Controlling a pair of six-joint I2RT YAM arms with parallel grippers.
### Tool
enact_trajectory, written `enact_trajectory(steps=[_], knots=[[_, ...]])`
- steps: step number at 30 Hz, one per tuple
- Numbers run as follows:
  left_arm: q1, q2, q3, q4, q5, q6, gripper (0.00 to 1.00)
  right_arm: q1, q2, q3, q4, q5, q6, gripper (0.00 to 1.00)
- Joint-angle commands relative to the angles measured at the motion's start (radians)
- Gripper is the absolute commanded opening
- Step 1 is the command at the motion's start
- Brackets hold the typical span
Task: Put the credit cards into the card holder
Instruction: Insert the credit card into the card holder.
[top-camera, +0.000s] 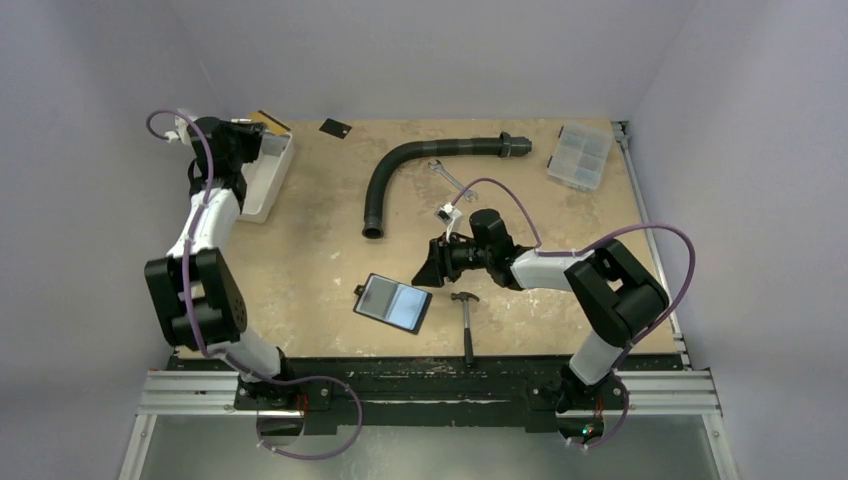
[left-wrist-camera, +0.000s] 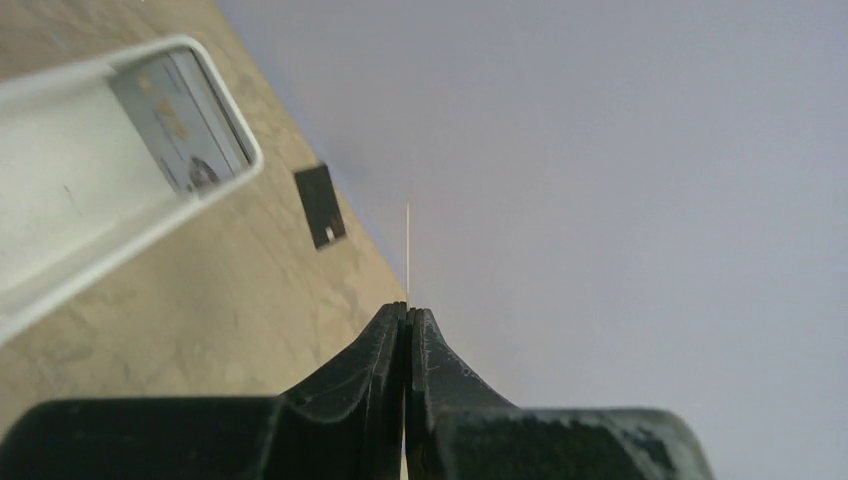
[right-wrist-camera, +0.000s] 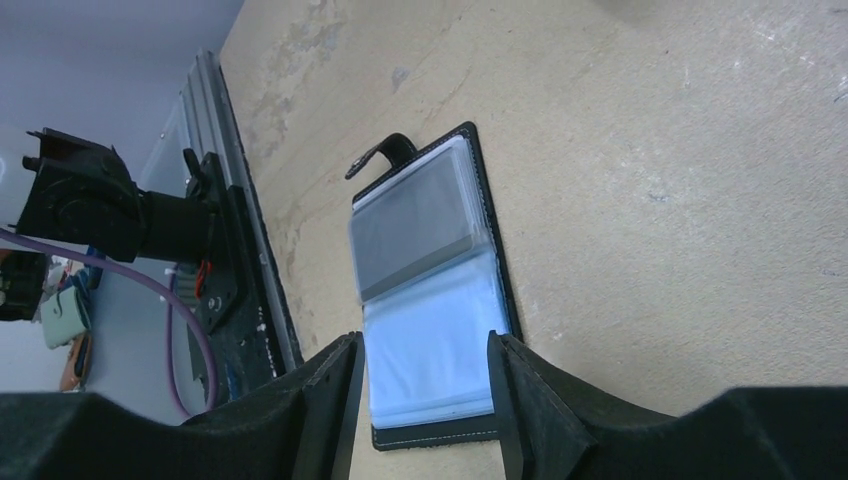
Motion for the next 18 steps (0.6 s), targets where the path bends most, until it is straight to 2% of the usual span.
enact_trajectory(steps=[1,7,10,14,18], knots=[[0.000,-0.195,-0.216,0.094,0.270,0.108,0.00,-0.003,-0.108,-0.002,-0.024,0.017,0.033,0.58],[-0.048,-0.365,-0.428,0.264,0.648,0.196,0.00,-0.019,-0.240,-0.018,-0.002,-0.031,0.153,0.69],[-0.117,-0.426,-0.486,0.266,0.784,0.284,0.00,-0.037,-0.293,-0.030,0.050,-0.046,0.225,0.76],[-0.254,-0.506,-0.544,0.178,0.861,0.415,0.00,-0.045,-0.329,-0.040,0.102,-0.072,0.293,0.82],[-0.387,-0.538,-0.611,0.103,0.912,0.492,0.00,-0.057,-0.331,-0.135,0.356,-0.114,0.486,0.84]])
